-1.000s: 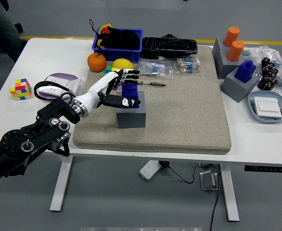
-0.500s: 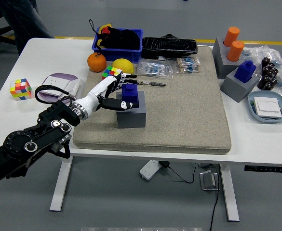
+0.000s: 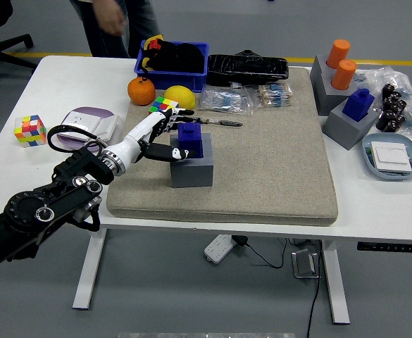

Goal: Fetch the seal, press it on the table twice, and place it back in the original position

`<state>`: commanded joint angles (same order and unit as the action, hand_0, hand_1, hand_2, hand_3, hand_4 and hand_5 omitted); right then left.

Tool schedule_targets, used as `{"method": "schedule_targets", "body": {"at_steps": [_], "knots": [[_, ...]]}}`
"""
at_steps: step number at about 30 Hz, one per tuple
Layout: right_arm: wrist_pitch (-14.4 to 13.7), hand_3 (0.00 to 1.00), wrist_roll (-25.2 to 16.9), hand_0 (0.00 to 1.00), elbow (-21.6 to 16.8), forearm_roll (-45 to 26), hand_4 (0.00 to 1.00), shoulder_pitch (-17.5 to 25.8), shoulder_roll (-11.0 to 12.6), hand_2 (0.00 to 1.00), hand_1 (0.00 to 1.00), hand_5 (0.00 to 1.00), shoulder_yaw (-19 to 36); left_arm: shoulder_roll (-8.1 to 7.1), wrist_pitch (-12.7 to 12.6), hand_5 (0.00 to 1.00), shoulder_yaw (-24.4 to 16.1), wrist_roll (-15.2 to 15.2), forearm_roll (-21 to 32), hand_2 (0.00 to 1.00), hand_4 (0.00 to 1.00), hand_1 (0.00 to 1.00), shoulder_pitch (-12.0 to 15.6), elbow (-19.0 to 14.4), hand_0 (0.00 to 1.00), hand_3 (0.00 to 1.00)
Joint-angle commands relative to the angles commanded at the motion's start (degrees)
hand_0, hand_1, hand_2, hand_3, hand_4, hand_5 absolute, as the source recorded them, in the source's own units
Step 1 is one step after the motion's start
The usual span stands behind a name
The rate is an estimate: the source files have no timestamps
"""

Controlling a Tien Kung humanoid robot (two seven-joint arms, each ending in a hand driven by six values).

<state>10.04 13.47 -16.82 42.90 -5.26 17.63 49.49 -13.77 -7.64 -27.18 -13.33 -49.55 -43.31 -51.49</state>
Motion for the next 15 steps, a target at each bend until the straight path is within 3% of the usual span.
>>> {"method": "schedule_targets", "body": {"at_steps": [15], "knots": [[0.03, 0.745, 0.01, 0.867, 0.04, 0.06, 0.805, 0.14, -0.05, 0.745, 0.782, 0.563, 0.36, -0.06, 0.30, 0.002, -0.05, 0.34, 0.06, 0.710, 0.766, 0.761, -0.13, 0.35, 0.834, 0.803]]}}
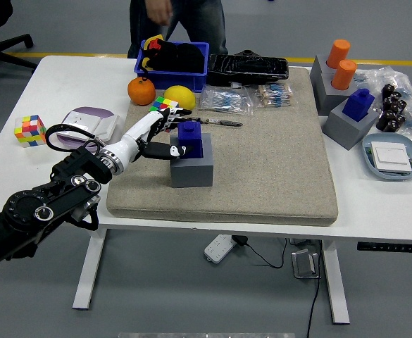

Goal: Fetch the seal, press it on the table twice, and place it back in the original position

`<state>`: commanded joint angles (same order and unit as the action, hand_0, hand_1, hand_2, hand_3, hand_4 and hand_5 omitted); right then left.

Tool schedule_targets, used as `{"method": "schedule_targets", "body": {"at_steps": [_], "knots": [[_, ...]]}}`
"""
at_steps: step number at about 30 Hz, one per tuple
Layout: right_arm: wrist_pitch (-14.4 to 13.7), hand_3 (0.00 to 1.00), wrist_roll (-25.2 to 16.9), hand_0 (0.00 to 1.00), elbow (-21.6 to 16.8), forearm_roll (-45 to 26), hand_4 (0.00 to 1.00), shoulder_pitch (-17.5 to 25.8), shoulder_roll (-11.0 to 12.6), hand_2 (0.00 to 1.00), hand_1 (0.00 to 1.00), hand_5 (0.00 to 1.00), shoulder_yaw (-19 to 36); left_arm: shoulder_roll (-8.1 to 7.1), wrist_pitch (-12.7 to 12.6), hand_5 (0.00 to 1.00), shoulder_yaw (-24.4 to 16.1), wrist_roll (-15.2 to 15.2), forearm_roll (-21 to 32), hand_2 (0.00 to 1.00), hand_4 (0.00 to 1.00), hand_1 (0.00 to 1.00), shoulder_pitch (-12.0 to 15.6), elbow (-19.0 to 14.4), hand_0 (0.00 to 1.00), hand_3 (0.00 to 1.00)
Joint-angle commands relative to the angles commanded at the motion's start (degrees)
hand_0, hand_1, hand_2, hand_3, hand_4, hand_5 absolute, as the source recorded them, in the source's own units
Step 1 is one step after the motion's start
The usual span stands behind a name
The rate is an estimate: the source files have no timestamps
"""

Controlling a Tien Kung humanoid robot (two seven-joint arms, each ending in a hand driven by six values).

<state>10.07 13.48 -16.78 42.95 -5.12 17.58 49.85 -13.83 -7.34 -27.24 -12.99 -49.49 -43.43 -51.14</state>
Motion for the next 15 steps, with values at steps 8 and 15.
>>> {"method": "schedule_targets", "body": {"at_steps": [8, 15], "knots": [[-0.02, 0.746, -0.02, 0.868, -0.05, 0.05, 0.804, -0.02, -0.03, 0.745, 0.783, 0.561, 0.19, 0.05, 0.76, 0.002, -0.49, 0.17, 0.41, 0.655, 0.731, 0.686, 0.02, -0.19, 0.737, 0.795], [0.00, 0.745, -0.03, 0.867, -0.03, 0.00, 0.804, 0.05, -0.14, 0.745, 0.782, 0.561, 0.23, 0.07, 0.88, 0.002, -0.46, -0.12, 0.62, 0.617, 0.703, 0.603, 0.09, -0.32, 0.705, 0.788]]}}
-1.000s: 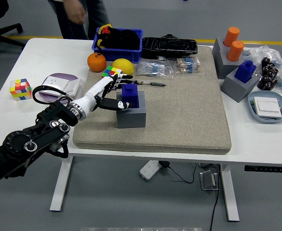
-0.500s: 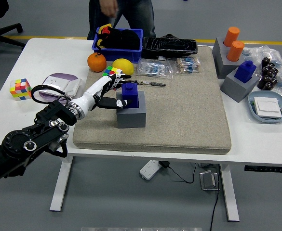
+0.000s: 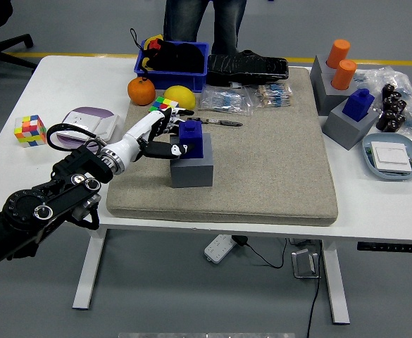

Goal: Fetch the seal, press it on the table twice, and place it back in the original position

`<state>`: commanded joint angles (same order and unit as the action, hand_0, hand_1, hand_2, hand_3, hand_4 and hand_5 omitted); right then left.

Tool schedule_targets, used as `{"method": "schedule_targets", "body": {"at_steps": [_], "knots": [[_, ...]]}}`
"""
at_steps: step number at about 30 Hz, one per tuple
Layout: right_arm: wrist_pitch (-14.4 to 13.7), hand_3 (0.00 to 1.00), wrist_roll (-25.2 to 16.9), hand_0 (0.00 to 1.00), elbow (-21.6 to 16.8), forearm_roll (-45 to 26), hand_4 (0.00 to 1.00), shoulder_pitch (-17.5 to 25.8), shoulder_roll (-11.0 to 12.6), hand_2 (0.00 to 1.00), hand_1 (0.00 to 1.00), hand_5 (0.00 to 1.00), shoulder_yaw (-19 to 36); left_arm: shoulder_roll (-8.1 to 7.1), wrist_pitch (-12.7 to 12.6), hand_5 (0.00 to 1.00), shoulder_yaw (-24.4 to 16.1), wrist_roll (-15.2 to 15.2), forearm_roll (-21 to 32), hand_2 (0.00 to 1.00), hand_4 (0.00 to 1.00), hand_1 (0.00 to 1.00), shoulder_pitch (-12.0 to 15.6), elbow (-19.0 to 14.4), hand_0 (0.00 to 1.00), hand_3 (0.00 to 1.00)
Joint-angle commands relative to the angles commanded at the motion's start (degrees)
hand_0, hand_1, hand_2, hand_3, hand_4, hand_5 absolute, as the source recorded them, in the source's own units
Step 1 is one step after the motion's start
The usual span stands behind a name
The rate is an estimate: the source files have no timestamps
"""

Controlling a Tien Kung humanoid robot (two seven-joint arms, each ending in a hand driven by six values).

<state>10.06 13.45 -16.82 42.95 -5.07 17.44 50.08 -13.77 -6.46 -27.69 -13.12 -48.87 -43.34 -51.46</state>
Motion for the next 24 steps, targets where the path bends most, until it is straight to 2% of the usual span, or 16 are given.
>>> {"method": "schedule_targets", "body": {"at_steps": [3, 4, 9, 10, 17, 24], "knots": [[0.01, 0.745, 0.01, 0.867, 0.02, 0.00, 0.804, 0.03, 0.01, 0.745, 0.782, 0.561, -0.05, 0.02, -0.20, 0.002, -0.05, -0.45, 0.19, 0.617, 0.703, 0.603, 0.04, -0.01, 0.705, 0.788], [0.00, 0.745, 0.00, 0.868, 0.02, -0.01, 0.804, 0.02, 0.01, 0.744, 0.782, 0.561, -0.05, 0.03, -0.29, 0.002, -0.09, -0.66, 0.35, 0.511, 0.657, 0.534, 0.02, 0.01, 0.691, 0.766], [0.02, 0.745, 0.00, 0.868, -0.01, -0.05, 0.804, -0.05, 0.00, 0.744, 0.782, 0.561, -0.02, 0.13, -0.99, 0.002, -0.29, -1.69, 0.77, 0.511, 0.657, 0.534, -0.04, -0.04, 0.691, 0.766], [0.01, 0.745, 0.00, 0.868, -0.01, -0.03, 0.804, -0.06, -0.01, 0.745, 0.782, 0.561, 0.02, 0.14, -1.19, 0.002, -0.31, -1.90, 0.83, 0.487, 0.663, 0.521, -0.06, -0.04, 0.696, 0.732], [0.00, 0.745, 0.01, 0.867, -0.01, -0.01, 0.804, -0.02, -0.02, 0.744, 0.782, 0.560, 0.16, 0.07, -2.09, 0.002, -0.78, -3.02, 1.14, 0.476, 0.659, 0.514, 0.01, -0.24, 0.696, 0.709], [0.03, 0.745, 0.00, 0.867, -0.04, 0.02, 0.804, 0.03, -0.13, 0.744, 0.782, 0.561, 0.31, -0.48, -3.47, 0.002, -3.51, -4.46, 1.01, 0.474, 0.663, 0.511, 0.70, -0.65, 0.696, 0.691]]}}
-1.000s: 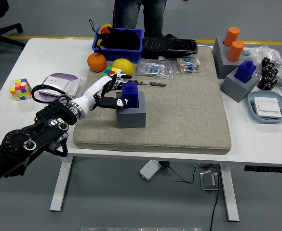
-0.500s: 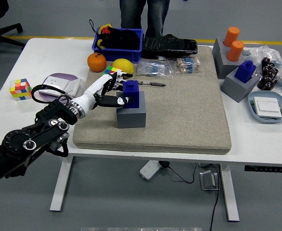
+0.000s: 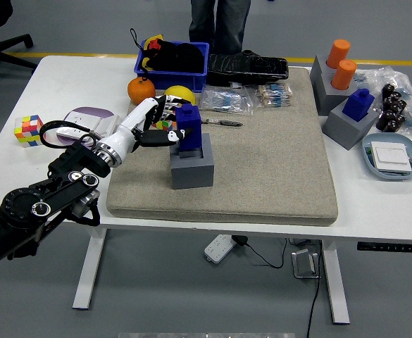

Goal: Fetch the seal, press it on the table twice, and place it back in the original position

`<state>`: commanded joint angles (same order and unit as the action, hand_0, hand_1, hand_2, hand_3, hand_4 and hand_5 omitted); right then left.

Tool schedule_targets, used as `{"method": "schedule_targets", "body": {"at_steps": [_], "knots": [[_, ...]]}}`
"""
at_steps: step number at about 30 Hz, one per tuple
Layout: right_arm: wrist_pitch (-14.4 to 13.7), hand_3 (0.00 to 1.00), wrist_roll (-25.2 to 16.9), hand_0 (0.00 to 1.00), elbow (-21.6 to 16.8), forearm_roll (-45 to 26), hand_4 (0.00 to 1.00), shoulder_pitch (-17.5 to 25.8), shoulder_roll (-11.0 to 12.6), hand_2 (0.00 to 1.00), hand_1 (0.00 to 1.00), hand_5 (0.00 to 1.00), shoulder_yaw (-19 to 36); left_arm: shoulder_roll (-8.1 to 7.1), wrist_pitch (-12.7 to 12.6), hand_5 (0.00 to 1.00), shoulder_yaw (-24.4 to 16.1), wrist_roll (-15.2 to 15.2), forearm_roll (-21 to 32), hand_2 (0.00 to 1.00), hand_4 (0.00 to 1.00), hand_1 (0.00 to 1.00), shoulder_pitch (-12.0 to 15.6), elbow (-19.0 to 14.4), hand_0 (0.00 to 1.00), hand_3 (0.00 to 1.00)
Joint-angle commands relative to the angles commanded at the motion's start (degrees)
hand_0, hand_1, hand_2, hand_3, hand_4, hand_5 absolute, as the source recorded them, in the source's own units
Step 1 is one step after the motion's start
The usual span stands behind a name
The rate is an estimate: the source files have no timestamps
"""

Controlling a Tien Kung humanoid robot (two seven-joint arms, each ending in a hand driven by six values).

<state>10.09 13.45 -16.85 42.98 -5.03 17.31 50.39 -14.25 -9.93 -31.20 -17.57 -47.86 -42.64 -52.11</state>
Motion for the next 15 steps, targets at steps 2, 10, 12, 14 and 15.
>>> {"method": "schedule_targets", "body": {"at_steps": [2, 10, 12, 14, 15], "knots": [[-0.02, 0.745, -0.02, 0.867, -0.01, 0.05, 0.804, 0.00, 0.00, 0.744, 0.782, 0.561, 0.06, -0.42, -0.66, 0.002, -1.33, -0.60, -0.26, 0.474, 0.663, 0.511, 0.50, 0.03, 0.696, 0.691], [0.03, 0.745, 0.01, 0.867, 0.06, 0.14, 0.804, 0.19, -0.10, 0.743, 0.782, 0.561, 0.23, -2.90, -4.22, 0.002, -6.28, -3.82, 0.39, 0.471, 0.645, 0.510, 3.65, 2.08, 0.695, 0.692], [0.02, 0.745, 0.02, 0.867, 0.08, 0.18, 0.804, 0.23, -0.14, 0.743, 0.782, 0.561, 0.33, -3.43, -5.00, 0.002, -7.08, -4.54, 0.65, 0.471, 0.645, 0.510, 4.56, 2.73, 0.695, 0.692], [0.01, 0.745, 0.00, 0.867, 0.05, 0.21, 0.804, 0.25, -0.15, 0.743, 0.782, 0.561, 0.39, -3.86, -5.66, 0.002, -7.53, -5.21, 1.14, 0.471, 0.645, 0.510, 5.54, 3.47, 0.695, 0.692], [0.01, 0.745, 0.00, 0.867, 0.03, 0.23, 0.804, 0.24, -0.16, 0.743, 0.782, 0.561, 0.40, -4.06, -5.98, 0.002, -7.56, -5.57, 1.51, 0.471, 0.645, 0.510, 6.15, 3.78, 0.695, 0.692]]}}
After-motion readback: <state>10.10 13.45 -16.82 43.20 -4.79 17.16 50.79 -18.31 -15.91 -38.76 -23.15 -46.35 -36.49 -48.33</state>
